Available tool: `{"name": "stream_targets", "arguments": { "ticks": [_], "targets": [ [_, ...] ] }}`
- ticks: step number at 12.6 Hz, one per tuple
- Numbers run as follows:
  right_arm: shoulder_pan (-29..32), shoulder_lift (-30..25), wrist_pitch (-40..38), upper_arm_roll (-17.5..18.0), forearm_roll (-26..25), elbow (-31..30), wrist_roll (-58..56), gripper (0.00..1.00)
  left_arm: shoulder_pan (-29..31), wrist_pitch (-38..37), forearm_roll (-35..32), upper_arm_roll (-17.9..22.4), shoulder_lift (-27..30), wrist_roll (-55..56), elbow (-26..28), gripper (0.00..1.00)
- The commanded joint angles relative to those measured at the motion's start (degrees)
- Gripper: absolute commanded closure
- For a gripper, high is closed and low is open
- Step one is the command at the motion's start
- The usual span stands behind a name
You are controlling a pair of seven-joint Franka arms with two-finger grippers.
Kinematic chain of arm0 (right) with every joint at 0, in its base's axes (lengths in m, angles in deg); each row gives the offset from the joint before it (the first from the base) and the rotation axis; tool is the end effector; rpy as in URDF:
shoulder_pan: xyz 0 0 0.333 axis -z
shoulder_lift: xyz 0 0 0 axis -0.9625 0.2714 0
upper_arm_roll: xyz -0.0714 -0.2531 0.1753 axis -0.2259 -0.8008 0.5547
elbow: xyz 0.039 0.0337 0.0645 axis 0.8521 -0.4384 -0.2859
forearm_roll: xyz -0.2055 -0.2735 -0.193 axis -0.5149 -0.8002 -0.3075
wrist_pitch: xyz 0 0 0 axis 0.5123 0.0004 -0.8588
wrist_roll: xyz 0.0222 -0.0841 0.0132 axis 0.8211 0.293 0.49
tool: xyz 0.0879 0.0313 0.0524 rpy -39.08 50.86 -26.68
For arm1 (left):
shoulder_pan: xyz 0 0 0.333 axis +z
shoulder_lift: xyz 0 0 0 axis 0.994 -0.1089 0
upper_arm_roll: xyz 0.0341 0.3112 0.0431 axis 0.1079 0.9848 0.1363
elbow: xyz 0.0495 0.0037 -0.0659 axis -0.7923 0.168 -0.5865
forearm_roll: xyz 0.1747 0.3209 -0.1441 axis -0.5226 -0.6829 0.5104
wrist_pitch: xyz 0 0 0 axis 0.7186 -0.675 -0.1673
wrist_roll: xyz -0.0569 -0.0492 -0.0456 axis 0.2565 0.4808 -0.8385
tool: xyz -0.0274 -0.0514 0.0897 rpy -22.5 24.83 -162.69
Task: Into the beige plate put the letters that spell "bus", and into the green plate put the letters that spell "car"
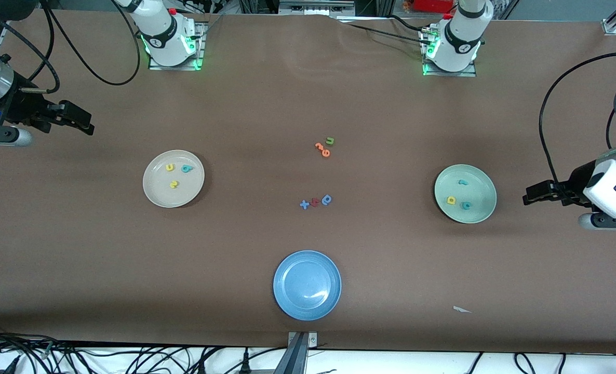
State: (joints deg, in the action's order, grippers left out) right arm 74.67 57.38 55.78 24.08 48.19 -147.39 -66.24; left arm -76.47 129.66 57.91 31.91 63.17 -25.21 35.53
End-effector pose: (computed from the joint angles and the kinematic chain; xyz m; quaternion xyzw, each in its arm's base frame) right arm 0.5597 0.0367 0.5897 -0.9994 0.0261 0.0225 0.0090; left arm 0.6591 0.0345 0.4899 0.9990 0.0039 -0.0032 0.0440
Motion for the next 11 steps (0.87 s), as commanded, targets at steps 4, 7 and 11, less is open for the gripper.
{"name": "stream_targets", "arguments": {
  "ticks": [4, 7, 11],
  "targets": [
    [0.55, -0.46, 0.65, 0.67, -0.84, -0.66, 0.63, 0.00, 0.98, -4.76, -0.27, 0.35, 1.07, -7.05, -3.86, 0.00],
    [0.55, -0.37, 0.65, 0.76, -1.01, -0.57, 0.37, 0.00, 1.07, -4.93, 0.18, 0.35, 2.47, -6.44, -3.95, 0.00],
    [0.55, -0.37, 0.65, 0.76, -0.93, -0.57, 0.19, 0.00, 1.25, -4.94, -0.26, 0.52, 3.62, -6.44, -3.86, 0.00]
  ]
}}
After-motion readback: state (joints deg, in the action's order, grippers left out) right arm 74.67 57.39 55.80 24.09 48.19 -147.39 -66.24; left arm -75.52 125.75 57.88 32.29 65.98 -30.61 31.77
